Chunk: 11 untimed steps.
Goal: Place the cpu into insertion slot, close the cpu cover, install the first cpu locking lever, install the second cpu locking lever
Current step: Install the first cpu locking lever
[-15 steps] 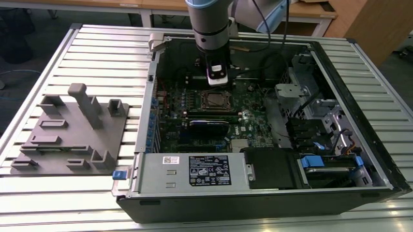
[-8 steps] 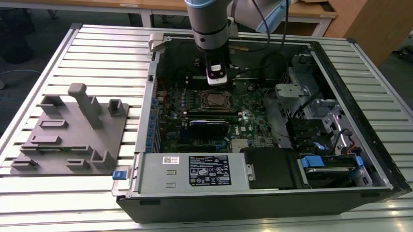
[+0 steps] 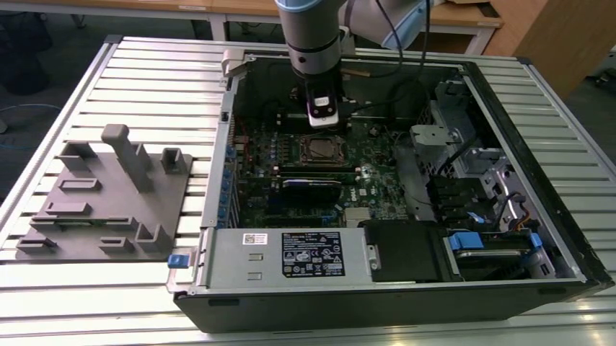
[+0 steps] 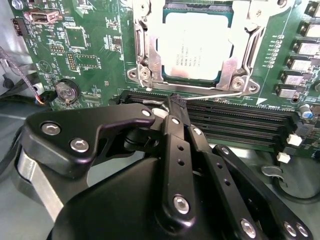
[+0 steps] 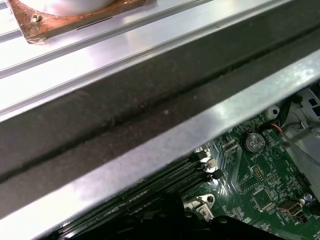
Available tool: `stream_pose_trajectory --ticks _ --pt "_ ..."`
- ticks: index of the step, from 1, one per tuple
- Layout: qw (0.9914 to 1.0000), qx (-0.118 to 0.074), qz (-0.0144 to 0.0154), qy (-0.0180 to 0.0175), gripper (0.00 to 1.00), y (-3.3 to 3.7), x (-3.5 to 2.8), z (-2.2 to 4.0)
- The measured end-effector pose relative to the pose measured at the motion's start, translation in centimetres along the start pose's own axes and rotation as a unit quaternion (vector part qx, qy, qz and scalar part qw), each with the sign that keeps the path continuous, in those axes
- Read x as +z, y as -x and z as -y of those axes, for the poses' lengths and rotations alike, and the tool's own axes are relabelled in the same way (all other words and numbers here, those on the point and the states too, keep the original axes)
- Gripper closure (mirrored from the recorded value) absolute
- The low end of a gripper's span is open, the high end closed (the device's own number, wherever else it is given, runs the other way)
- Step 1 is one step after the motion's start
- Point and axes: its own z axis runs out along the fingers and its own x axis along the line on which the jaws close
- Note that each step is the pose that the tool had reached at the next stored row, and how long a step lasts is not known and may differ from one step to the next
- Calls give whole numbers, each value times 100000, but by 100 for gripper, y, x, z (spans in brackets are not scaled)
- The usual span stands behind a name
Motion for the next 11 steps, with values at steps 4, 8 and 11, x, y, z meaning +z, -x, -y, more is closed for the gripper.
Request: stream_pose_trajectory --ticks 4,8,11 --pt "100000 43 19 -9 90 -1 7 -8" --pt "100000 27 65 -94 90 11 17 -19" --pt "100000 27 88 -137 90 17 22 -27"
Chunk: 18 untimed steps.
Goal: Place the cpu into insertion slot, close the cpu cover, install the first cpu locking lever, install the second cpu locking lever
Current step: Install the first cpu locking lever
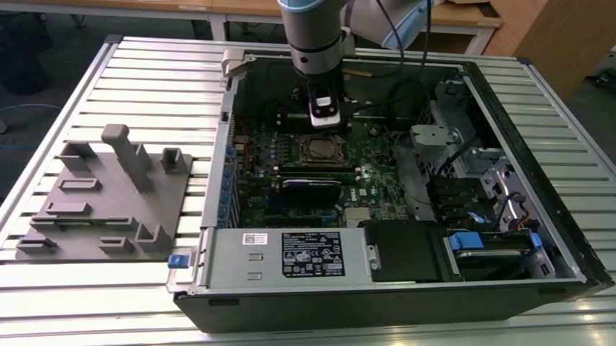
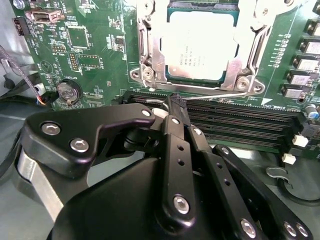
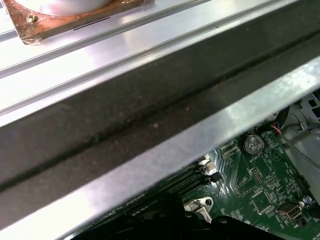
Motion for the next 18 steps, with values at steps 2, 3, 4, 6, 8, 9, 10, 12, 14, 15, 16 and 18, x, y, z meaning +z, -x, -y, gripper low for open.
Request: stream_pose_trajectory --ticks 2,3,4,6,8,9,10,12,14,15,16,18 --pt "100000 -13 13 -29 90 0 0 0" --pt "100000 -19 26 -55 90 0 1 -2" --pt "100000 -24 30 -57 90 -1 1 -3" --pt "100000 -39 134 -6 90 -6 1 -2" --pt "99999 -96 437 181 90 -10 2 1" --pt "99998 -132 615 284 90 -12 3 2" --pt "99996 -174 800 393 90 -14 3 3" --pt "99991 -248 1146 594 90 -19 4 6" --pt "99989 -283 1301 694 90 -21 4 6" --pt "99988 -286 1316 705 90 -21 4 7" --pt "99988 -294 1325 711 90 -21 4 7" --pt "99986 -302 1444 765 90 -22 3 8"
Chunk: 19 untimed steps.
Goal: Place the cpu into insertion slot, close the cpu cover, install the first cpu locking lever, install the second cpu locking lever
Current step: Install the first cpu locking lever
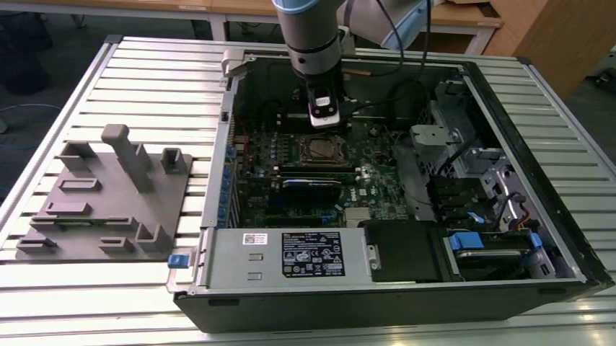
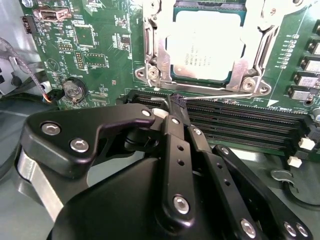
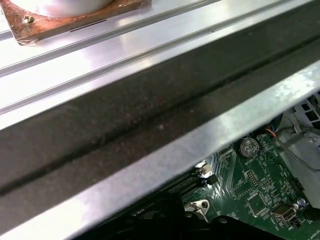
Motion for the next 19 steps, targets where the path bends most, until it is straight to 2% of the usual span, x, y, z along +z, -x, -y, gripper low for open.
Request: stream_pose_trajectory --ticks 6,19 --pt "99998 -100 585 349 90 -9 -2 5" --pt "99992 -186 1062 616 90 -55 3 26"
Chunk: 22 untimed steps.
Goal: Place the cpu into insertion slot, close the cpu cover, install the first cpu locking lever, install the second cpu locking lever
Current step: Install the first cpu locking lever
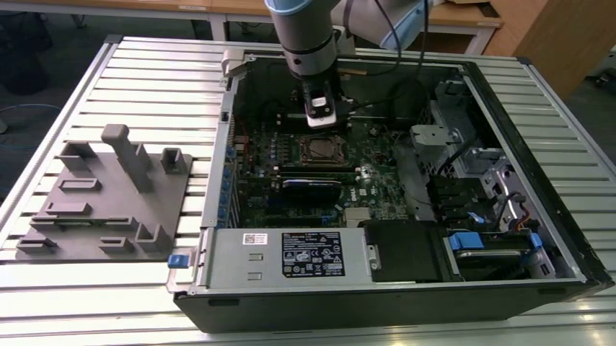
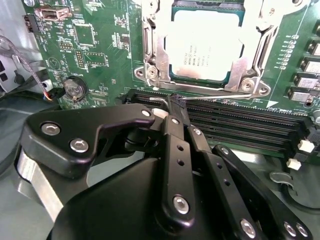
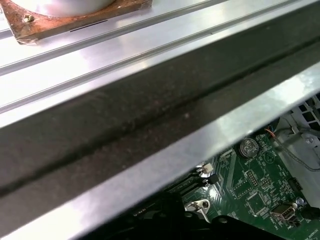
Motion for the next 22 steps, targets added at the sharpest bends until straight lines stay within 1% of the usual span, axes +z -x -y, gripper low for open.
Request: stream_pose_trajectory --ticks 7,14,18,22 --pt "100000 -18 121 75 90 -28 12 -13" --pt "100000 -21 126 76 90 -32 13 -16" --pt "100000 -80 267 -140 90 -32 20 -13" --pt "99997 -157 502 -573 90 -35 30 -10"
